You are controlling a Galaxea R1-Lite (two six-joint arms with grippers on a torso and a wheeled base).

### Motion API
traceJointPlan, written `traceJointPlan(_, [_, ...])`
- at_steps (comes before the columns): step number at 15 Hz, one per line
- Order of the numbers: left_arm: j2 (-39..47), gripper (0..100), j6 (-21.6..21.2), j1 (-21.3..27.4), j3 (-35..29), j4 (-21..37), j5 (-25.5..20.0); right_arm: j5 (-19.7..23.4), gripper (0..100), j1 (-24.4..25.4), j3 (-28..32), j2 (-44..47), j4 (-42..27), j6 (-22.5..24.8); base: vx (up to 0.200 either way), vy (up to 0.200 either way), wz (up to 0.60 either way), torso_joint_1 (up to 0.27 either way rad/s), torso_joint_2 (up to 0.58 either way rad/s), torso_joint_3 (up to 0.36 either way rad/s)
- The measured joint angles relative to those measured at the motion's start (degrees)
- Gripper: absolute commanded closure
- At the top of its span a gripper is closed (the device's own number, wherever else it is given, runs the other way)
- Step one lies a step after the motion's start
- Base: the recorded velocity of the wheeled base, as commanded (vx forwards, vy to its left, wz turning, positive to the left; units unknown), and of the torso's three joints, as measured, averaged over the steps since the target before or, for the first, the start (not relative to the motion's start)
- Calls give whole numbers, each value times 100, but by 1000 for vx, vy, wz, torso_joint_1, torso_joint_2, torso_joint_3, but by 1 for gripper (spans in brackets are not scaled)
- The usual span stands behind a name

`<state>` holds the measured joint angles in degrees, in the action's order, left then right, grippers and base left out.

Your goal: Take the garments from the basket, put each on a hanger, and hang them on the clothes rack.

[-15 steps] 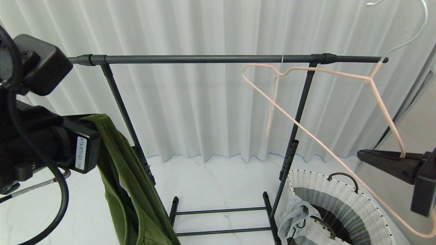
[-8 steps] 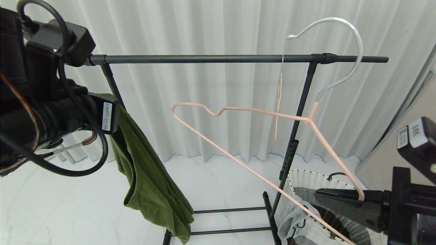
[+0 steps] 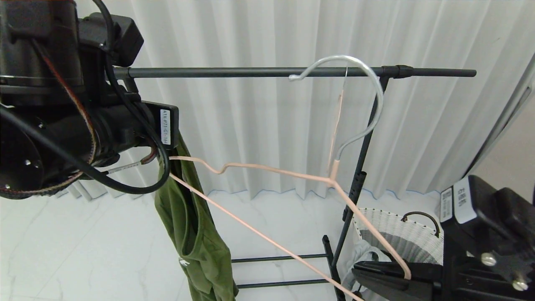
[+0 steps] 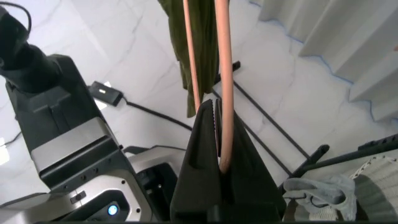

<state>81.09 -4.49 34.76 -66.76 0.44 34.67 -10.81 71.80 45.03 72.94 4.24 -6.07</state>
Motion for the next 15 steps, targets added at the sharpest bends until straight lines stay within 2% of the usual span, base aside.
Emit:
traceJointPlan(9, [55,100,37,165,13,0,11,-319,100,-160,22,148,117,-115,0,0,0,0,0,0])
traceJointPlan(15, [83,100,48,339,46,0,13,-413,100,-279,33,280,577,-151,0,0,0,0,0,0])
